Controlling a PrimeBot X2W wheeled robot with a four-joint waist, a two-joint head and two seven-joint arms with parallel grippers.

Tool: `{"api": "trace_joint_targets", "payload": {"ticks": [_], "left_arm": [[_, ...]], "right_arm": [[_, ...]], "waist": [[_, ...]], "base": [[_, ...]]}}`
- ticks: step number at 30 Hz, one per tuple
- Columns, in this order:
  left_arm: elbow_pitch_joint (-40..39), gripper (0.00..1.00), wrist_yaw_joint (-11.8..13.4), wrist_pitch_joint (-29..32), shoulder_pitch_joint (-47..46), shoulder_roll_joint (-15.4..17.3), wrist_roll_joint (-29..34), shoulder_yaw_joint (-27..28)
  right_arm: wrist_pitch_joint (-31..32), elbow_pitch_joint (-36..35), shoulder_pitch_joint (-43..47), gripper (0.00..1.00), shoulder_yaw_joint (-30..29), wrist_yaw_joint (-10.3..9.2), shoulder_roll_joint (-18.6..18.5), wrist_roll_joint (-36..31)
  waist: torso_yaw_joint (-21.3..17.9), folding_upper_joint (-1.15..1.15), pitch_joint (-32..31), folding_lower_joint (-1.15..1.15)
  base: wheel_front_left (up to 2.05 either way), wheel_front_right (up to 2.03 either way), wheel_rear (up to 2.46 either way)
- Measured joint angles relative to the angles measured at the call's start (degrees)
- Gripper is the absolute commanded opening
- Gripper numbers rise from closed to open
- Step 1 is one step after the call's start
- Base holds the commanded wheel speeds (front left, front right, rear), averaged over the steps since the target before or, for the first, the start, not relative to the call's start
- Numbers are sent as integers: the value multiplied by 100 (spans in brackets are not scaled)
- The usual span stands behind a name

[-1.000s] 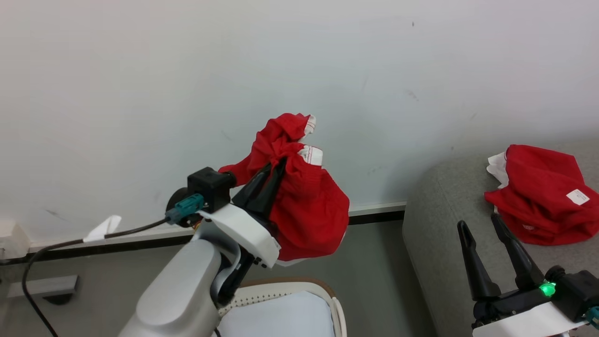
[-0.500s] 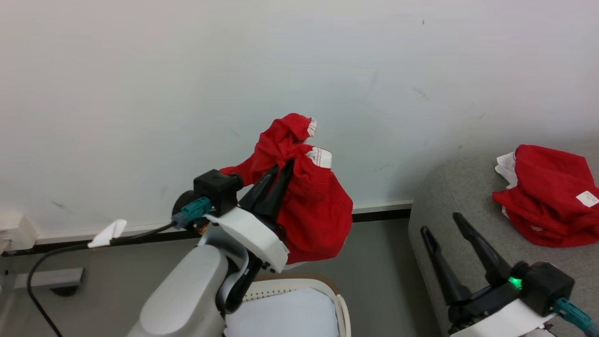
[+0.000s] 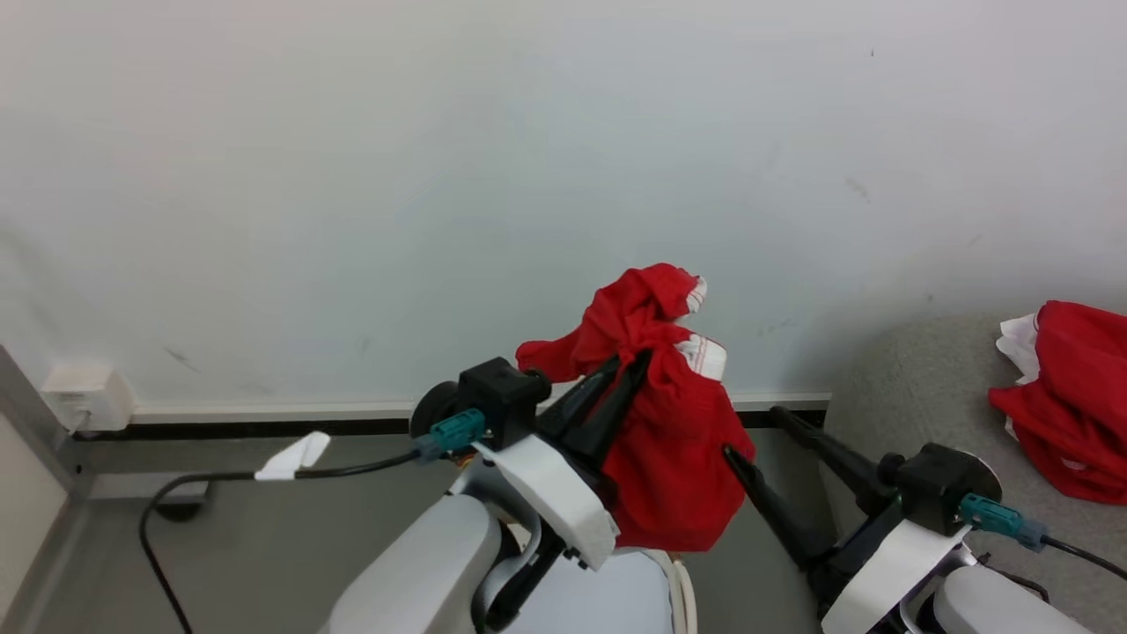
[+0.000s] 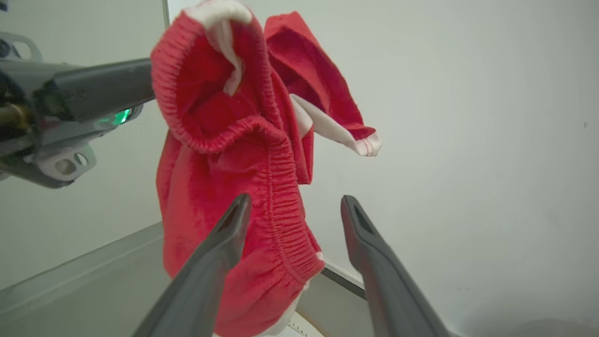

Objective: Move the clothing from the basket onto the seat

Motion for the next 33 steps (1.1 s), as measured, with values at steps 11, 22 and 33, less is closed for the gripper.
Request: {"api": "trace_joint_targets", "payload": {"ticks": [11,22,33], "left_arm": [[-318,0,-120,52,34,-110,-1,-641],[-411,0,-153,108,34,-164,-200,-961],[-237,0,-144,123,35,-93,-311,-971]], "right_arm": [[430,31,-934,100,2060,0,-560,1794],[47,421,-1108,69,2703,0,-252,2261],[-113,725,-1065,0,2703,0,-32,2299]], "waist": [[559,0,-23,0],[1049,0,-37,0],[1088,0,-85,0]], "base": [[0,0,0],[0,0,0],[0,0,0]]}}
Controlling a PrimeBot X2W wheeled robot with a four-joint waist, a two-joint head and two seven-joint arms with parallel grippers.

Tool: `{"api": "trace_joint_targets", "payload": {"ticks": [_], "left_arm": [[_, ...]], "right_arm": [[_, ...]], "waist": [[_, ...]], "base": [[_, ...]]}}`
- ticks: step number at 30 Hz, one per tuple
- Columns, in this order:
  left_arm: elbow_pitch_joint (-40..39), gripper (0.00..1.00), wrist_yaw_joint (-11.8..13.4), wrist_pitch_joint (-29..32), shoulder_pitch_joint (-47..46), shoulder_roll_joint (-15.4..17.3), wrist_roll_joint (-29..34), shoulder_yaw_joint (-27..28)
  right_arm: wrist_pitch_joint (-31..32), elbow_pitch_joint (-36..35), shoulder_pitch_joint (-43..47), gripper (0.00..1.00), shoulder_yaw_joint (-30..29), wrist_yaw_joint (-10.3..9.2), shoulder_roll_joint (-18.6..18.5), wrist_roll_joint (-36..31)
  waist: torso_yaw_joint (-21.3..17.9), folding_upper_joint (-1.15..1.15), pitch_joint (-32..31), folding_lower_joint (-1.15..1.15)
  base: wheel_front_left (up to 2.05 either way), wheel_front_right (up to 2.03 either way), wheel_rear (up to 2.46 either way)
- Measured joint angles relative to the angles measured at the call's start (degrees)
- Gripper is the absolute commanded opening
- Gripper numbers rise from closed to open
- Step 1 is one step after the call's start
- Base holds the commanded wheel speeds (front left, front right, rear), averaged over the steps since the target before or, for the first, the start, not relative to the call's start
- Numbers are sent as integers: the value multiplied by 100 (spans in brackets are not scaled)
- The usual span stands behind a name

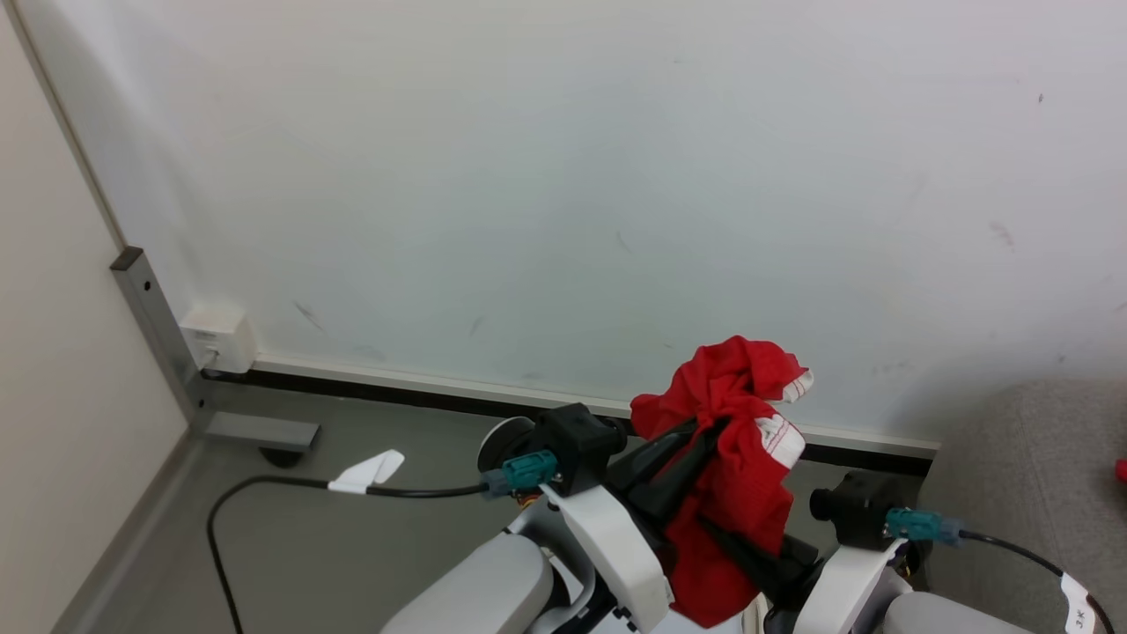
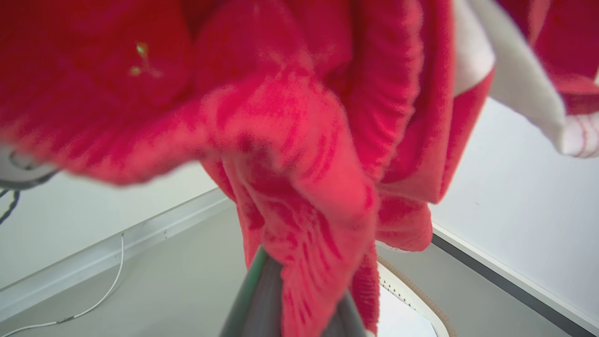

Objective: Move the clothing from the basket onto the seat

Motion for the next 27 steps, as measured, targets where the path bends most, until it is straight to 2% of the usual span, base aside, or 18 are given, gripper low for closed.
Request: {"api": "trace_joint_targets", "payload": {"ticks": [7,8,9,10,11,12,19,27], "left_arm": [[170,0,164,-21,7,45,-48,79],[201,20,190,-15,7,47,-58,101],[233,48,222,-14,4,55,-59,115],[253,48,236,-15,-2,62,-59,119],[263,93,243,-16,-9,60,-59,126],[269,100,261,-22,-15,55,-59,136],[283,100,374,-138,-16,62,-36,109],[247,100,457,-263,48,143,22,92]], "right_arm": [[-23,-143,292,0,-891,0,-127,-312],[-23,-167,357,0,-1048,0,-136,-378],[-23,-201,432,0,-1212,0,-141,-432],[-23,-232,513,0,-1381,0,-146,-503],[-24,-254,597,0,-1550,0,-156,-591],[-24,-263,684,0,-1731,0,-172,-678],[-24,-377,1065,0,-2765,0,-181,-1298],[-25,-526,1222,0,-3660,0,-302,-1726]], "waist": [[-95,0,13,0],[-97,0,17,0],[-96,0,23,0],[-92,0,29,0],[-84,0,37,0],[-73,0,44,0],[-223,0,60,0],[-762,0,128,0]], "base": [[0,0,0],[0,0,0],[0,0,0],[0,0,0],[0,0,0],[0,0,0],[0,0,0],[0,0,0]]}}
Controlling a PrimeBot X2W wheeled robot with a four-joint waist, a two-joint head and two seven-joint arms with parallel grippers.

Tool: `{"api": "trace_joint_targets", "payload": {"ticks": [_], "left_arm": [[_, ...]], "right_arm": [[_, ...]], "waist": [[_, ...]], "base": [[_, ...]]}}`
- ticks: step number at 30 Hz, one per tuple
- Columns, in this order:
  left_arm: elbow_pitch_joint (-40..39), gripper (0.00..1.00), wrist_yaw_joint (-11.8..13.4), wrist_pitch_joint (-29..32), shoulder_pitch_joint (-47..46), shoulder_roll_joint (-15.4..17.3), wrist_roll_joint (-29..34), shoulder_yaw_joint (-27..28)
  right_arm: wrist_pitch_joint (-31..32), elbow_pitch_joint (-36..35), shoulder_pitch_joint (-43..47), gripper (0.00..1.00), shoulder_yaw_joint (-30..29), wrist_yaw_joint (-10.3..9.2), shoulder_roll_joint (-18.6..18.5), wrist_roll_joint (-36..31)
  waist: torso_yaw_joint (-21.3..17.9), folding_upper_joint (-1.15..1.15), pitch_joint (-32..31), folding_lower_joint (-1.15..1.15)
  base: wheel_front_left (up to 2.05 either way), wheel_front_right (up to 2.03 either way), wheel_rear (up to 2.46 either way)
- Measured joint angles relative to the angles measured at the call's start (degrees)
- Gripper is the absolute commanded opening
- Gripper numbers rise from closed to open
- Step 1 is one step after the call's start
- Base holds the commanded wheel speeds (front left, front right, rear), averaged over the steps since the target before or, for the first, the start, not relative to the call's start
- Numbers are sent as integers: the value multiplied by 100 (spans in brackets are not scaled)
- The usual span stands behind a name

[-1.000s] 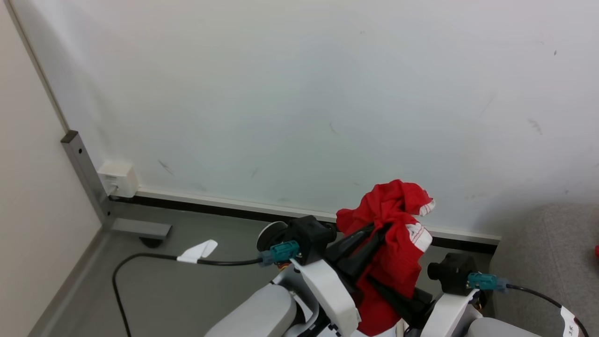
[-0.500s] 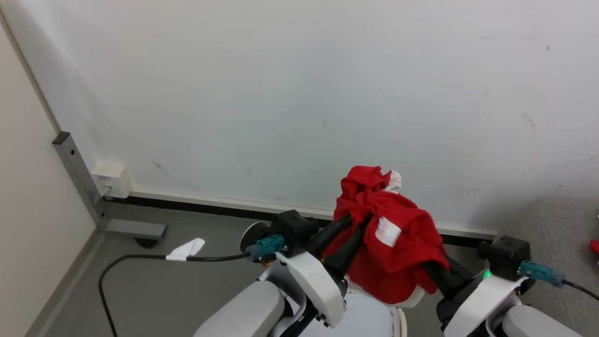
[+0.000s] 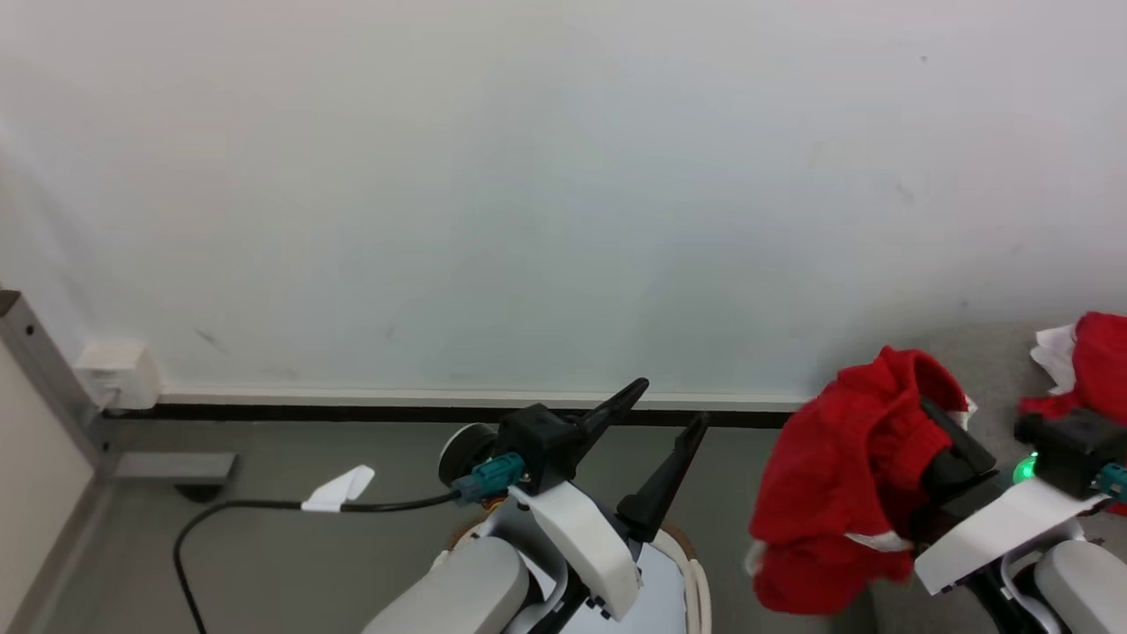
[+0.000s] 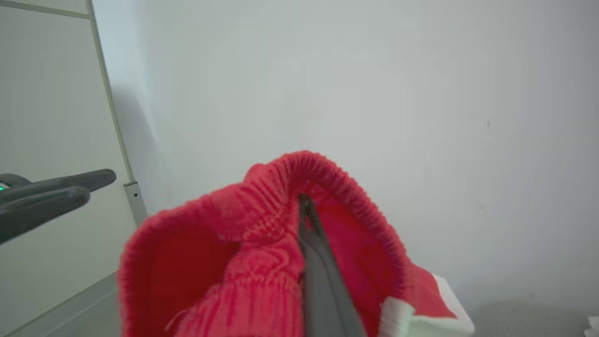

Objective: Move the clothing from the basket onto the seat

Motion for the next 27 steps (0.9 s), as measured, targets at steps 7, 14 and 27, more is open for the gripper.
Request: {"api": "trace_joint_targets", "payload": {"ticks": [7,14,27], "left_arm": [[-85,100,-2,-146,30,105,115,23],[-98,100,0,-259,118,199,185,92],[33,100,-102,-301,128,163,338,79]], "right_arm": [[0,-254,190,0,-734,0,-180,-185],[0,-625,421,0,-1301,0,-278,-348],[-1,-1007,665,0,-1735,0,-188,-452]], "waist": [[-711,0,107,0],[-1554,0,280,0],[-2943,0,613,0]], "base": [[0,0,0],[0,0,0],[0,0,0]]}}
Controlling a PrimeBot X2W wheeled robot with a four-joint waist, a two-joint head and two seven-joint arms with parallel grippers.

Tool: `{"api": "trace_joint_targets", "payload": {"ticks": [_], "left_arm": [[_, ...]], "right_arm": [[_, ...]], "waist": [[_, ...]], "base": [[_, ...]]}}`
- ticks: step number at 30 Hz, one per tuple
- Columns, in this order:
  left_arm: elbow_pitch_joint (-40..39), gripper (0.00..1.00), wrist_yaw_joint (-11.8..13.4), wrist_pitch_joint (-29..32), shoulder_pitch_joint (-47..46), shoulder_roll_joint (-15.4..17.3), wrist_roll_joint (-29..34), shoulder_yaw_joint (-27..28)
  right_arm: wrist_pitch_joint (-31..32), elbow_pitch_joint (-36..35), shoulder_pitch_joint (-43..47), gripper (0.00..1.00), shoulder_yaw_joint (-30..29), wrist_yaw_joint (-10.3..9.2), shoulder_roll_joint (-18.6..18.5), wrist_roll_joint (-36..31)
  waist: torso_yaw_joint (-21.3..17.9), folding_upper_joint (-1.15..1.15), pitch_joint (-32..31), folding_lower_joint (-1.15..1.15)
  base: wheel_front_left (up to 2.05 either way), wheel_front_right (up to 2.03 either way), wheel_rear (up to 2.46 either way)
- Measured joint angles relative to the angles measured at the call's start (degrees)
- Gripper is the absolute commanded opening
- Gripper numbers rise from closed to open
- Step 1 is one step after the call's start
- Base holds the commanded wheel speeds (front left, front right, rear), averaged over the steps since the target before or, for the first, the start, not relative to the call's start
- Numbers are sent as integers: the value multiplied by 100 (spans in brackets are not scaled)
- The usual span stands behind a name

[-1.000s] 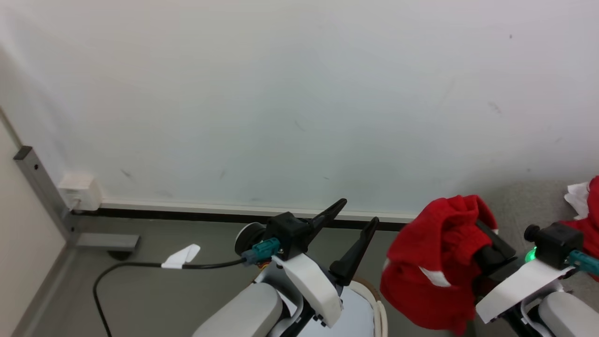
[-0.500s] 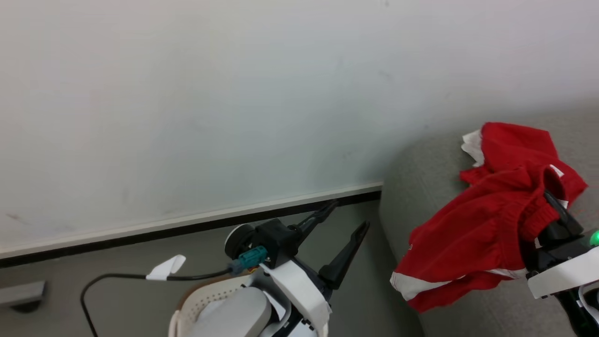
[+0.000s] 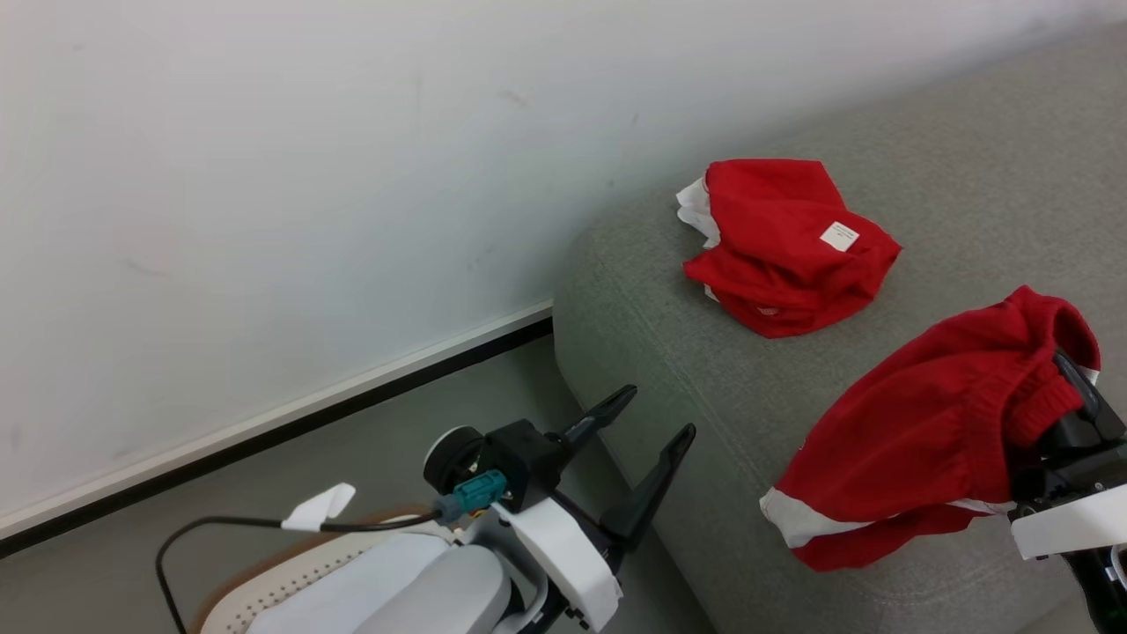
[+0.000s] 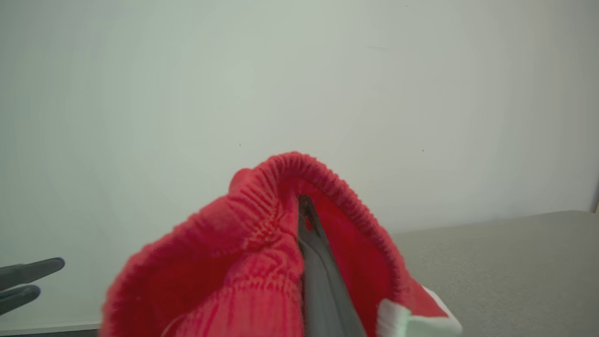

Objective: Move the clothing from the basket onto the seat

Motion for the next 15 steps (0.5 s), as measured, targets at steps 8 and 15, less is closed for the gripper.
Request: {"api": "trace_joint_targets", "payload": {"ticks": [8,15], "left_arm": [[68,100,-26,-2,-1,-57,96,12],[83,100,-69,-7,-43,-88,163,33]], "right_arm": [[0,-162,92,0,-101,0,56,141],[0,-124,-168,0,-229,0,21,322]], "waist": [[-242,0,94,0],[-171,0,281,-1]], "base": [[0,0,0],[0,0,0]]}}
